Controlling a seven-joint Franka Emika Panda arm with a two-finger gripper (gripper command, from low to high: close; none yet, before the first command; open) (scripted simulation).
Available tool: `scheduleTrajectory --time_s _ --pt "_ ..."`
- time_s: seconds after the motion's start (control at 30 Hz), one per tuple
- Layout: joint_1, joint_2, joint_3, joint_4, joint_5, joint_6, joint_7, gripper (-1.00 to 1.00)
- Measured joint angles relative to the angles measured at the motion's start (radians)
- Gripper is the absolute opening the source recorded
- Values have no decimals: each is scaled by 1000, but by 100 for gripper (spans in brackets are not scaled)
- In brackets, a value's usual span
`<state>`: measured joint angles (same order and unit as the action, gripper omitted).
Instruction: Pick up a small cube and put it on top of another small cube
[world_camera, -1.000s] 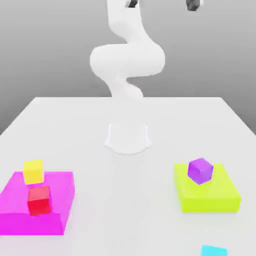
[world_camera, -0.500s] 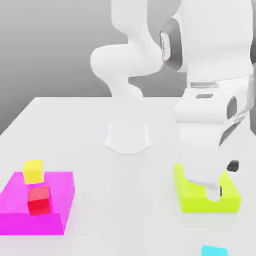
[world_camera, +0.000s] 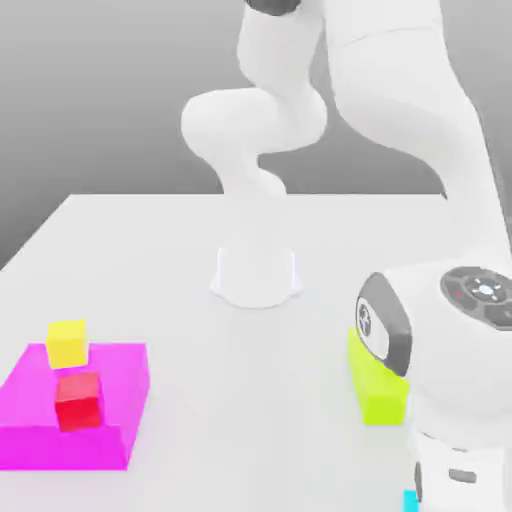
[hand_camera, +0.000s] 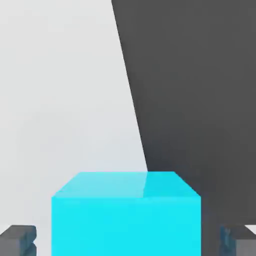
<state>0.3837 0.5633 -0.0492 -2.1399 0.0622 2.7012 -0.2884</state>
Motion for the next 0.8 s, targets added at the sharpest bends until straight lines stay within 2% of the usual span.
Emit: scheduleTrajectory --time_s 0.13,0.27,0.57,0.67,0.73,0.8 --pt "1 -2 0 -1 -1 -2 0 -100" --pt "5 -126 -14 -28 -11 -98 10 -100" --pt "-153 -417 -258 -183 -30 -229 205 -100" --pt "-287 -526 -343 -245 -66 -274 307 -100" --pt "-423 -597 -374 -287 -92 -303 375 -100" --pt "-418 -608 -372 -316 -85 -287 397 -100"
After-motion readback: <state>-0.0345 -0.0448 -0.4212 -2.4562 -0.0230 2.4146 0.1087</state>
